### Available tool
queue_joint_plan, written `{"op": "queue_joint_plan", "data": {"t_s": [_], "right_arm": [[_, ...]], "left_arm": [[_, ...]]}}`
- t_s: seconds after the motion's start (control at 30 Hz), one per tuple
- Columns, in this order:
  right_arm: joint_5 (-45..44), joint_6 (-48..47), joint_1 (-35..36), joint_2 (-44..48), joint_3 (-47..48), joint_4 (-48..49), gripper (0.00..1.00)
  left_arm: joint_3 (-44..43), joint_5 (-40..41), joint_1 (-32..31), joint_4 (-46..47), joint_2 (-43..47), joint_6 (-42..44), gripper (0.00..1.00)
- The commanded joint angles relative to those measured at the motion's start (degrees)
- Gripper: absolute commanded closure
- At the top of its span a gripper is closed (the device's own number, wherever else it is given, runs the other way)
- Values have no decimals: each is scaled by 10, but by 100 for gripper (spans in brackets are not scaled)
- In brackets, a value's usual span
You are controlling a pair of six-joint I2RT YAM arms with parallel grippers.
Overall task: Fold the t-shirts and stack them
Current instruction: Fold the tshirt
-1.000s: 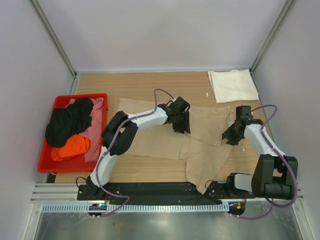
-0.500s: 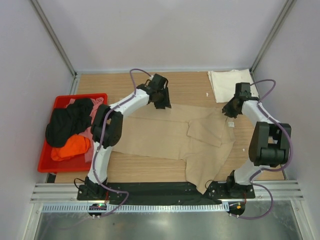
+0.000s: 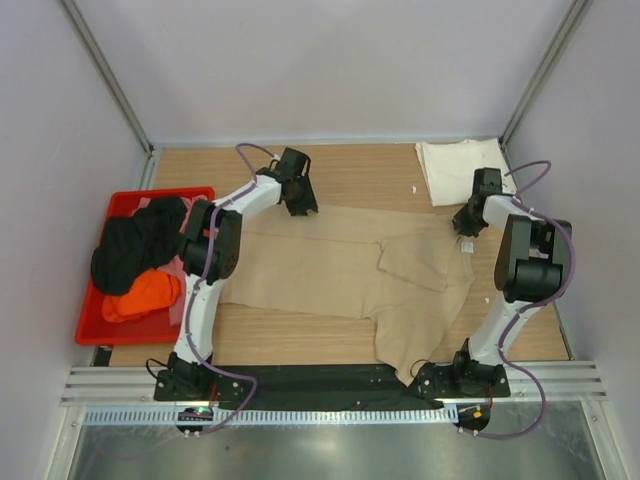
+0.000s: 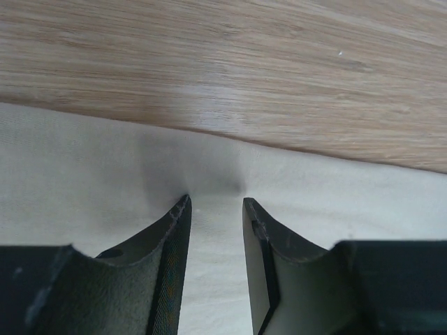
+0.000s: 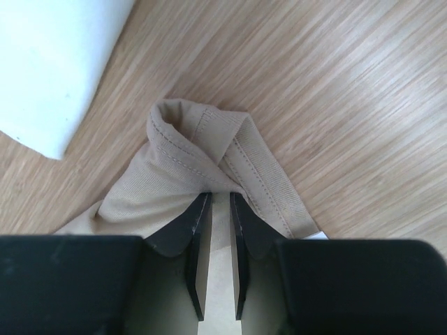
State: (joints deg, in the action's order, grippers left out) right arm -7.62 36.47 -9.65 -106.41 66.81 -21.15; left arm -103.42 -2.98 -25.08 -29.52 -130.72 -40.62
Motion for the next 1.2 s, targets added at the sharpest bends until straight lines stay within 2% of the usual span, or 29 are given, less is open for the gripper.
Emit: {"op": "queue_joint_plan", "data": {"t_s": [0.0, 0.17, 0.27, 0.33, 0.5, 0.53, 0.6, 0.67, 0.7, 0.73, 0.87, 0.9, 1.0, 1.03, 1.1, 1.13, 1.17], "right_arm": [[-46, -11, -18, -28, 17, 21, 77], [-32, -23, -23, -37, 47, 26, 76], [-26, -29, -23, -21, 77, 0, 74], [-30, -26, -23, -3, 109, -53, 71], [-4, -12, -22, 37, 152, -167, 64], [2, -8, -20, 44, 150, -177, 63], [26, -1, -7, 72, 134, -194, 61], [46, -14, 8, 115, 102, -187, 57], [54, -16, 28, 131, 92, -186, 55], [60, -17, 37, 145, 82, -186, 52], [69, -25, 96, 181, 53, -197, 47], [68, -23, 125, 191, 40, -195, 46], [93, -17, 142, 211, 6, -174, 45], [106, -17, 146, 214, -1, -169, 45], [117, -21, 150, 218, -10, -166, 44], [120, -28, 149, 221, -11, -166, 44], [118, -32, 149, 224, -14, -167, 44]], "left_arm": [[33, 4, 2, 12, -2, -34, 62], [3, -22, 6, 9, 20, -30, 62], [1, -33, 16, -11, 70, 5, 60], [17, -30, 24, -32, 107, 41, 60], [152, 16, 30, -45, 271, 79, 56], [199, 20, 30, -47, 324, 82, 56], [240, 44, 30, -65, 398, 83, 56], [290, 69, 31, -93, 440, 76, 56], [304, 123, 31, -110, 463, 44, 56], [332, 142, 33, -123, 499, 18, 55], [385, 170, 36, -180, 571, -85, 56], [399, 184, 36, -193, 599, -149, 56], [458, 214, 36, -202, 648, -247, 56], [478, 234, 36, -202, 668, -312, 55], [545, 257, 36, -188, 734, -377, 54], [570, 273, 35, -176, 755, -440, 54], [591, 278, 36, -164, 779, -460, 53]]}}
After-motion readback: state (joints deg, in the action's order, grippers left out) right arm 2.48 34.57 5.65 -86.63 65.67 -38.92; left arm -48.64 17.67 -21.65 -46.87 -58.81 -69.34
